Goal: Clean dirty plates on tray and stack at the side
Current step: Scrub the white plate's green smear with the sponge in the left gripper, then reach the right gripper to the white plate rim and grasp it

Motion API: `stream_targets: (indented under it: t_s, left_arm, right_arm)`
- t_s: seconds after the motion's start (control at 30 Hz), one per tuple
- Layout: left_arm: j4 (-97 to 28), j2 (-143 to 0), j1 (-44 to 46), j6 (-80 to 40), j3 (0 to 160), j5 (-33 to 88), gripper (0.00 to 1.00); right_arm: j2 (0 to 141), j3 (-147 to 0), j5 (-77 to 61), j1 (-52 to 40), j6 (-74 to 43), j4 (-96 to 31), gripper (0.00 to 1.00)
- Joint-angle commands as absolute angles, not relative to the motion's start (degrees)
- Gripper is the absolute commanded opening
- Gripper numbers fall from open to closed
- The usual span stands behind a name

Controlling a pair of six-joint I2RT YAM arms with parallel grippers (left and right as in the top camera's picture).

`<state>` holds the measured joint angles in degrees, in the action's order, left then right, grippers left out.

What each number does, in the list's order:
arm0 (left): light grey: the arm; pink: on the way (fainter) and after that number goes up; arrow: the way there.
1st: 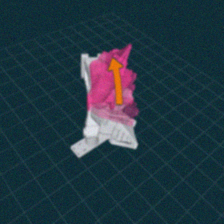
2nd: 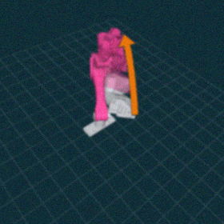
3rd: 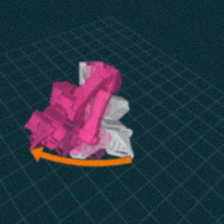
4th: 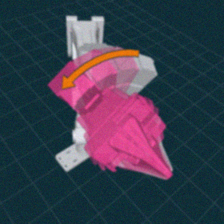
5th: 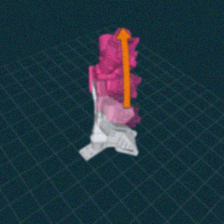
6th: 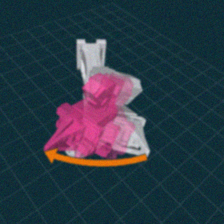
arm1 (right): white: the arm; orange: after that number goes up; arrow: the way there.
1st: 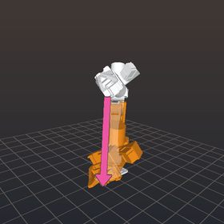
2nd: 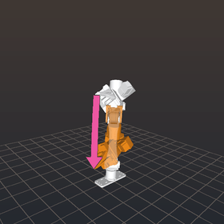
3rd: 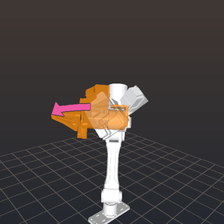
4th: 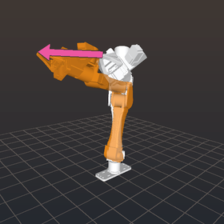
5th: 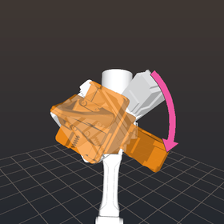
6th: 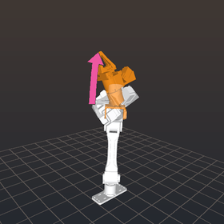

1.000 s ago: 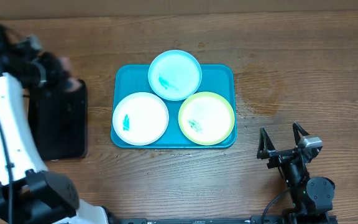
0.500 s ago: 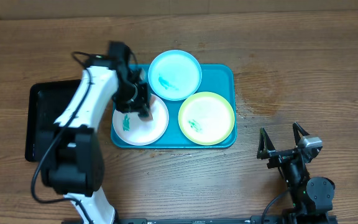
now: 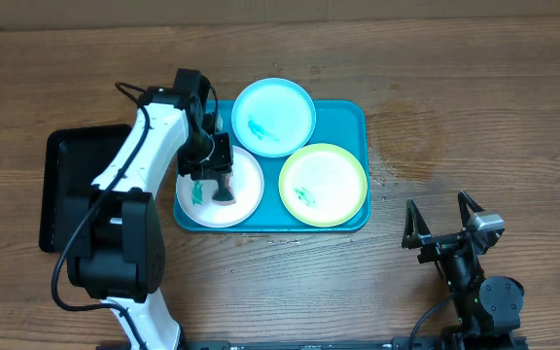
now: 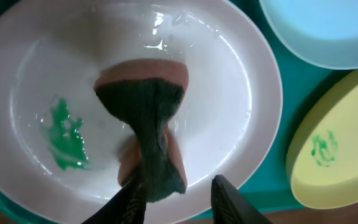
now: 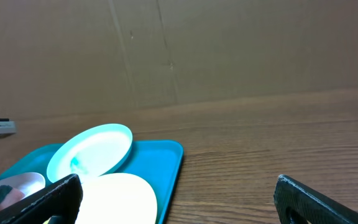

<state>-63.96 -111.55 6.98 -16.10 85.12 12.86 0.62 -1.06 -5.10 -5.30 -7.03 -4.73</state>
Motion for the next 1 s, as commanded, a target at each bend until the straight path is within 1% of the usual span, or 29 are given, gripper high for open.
stream_targets:
  t_s: [0.0, 0.07, 0.13, 0.2, 0.27, 0.3, 0.37, 0.43, 0.5, 0.57, 0.67, 0.7, 0.77, 0.83, 0.9, 0.93, 0.97]
  left_arm:
    - [-67.4, -110.6, 4.2, -14.7, 93.5, 14.8, 0.35]
    - [-71.2, -110.3, 1.9, -14.2, 99.3, 14.9, 0.32]
    - [-74.8, -109.8, -0.6, -12.6, 105.0, 14.8, 0.33]
    - [-77.0, -109.5, -3.2, -12.4, 109.4, 14.3, 0.42]
    - [-78.4, -109.5, -5.9, -12.4, 112.2, 14.4, 0.66]
    - [-79.2, -109.5, -8.1, -12.4, 113.0, 14.4, 0.98]
    - [-79.7, -109.5, -10.0, -12.4, 112.9, 14.4, 1.0]
    - [-80.5, -109.5, -11.4, -12.4, 112.4, 14.4, 1.0]
    - [-81.7, -109.5, -12.2, -12.4, 112.2, 14.4, 1.0]
    - [-82.5, -109.5, -12.3, -12.4, 112.1, 14.4, 1.0]
    - [-82.7, -109.5, -12.2, -12.4, 112.1, 14.4, 1.0]
    - [-82.7, -109.5, -12.2, -12.4, 112.1, 14.4, 1.0]
    - [-82.7, -109.5, -12.2, -12.4, 112.1, 14.5, 1.0]
    - [-82.7, -109.5, -12.2, -12.4, 112.1, 14.7, 1.0]
    - [-82.7, -109.5, -11.9, -12.4, 112.1, 14.7, 1.0]
    - [-82.7, -109.5, -11.7, -12.4, 112.1, 14.7, 1.0]
    - [-82.7, -109.5, -11.5, -12.4, 112.1, 14.7, 1.0]
  right_arm:
    - [0.2, -0.5, -4.8, -5.5, -6.9, -4.4, 1.0]
    - [0.2, -0.5, -4.8, -5.5, -6.9, -4.4, 1.0]
    - [0.2, -0.5, -4.8, -5.5, -6.9, -4.4, 1.0]
    - [0.2, -0.5, -4.7, -5.5, -6.9, -4.4, 1.0]
    - [0.2, -0.5, -4.7, -5.5, -6.9, -4.4, 1.0]
    - [0.2, -0.5, -3.0, -5.5, -5.1, -3.9, 1.0]
    - [0.2, -0.5, 1.5, -5.5, -4.0, -1.7, 1.0]
    - [0.2, -0.5, 0.2, -5.5, -6.6, 2.4, 1.0]
    - [0.2, -0.5, -4.5, -5.5, -9.8, 3.7, 1.0]
    - [0.2, -0.5, -2.8, -5.5, -9.3, 9.6, 1.0]
    - [0.2, -0.5, -6.0, -5.5, -13.4, 26.8, 1.0]
    - [0.2, -0.5, -8.5, -5.5, -14.2, 35.9, 1.0]
    - [0.2, -1.0, -9.0, -5.5, -13.9, 48.5, 1.0]
    - [0.2, -3.4, -7.7, -5.5, -12.6, 56.2, 1.0]
    - [0.6, -9.2, -6.7, -5.5, -11.0, 56.2, 1.0]
    - [1.3, -13.0, -6.9, -5.5, -9.4, 53.0, 1.0]
    - [3.1, -19.1, -7.6, -5.5, -5.9, 45.7, 1.0]
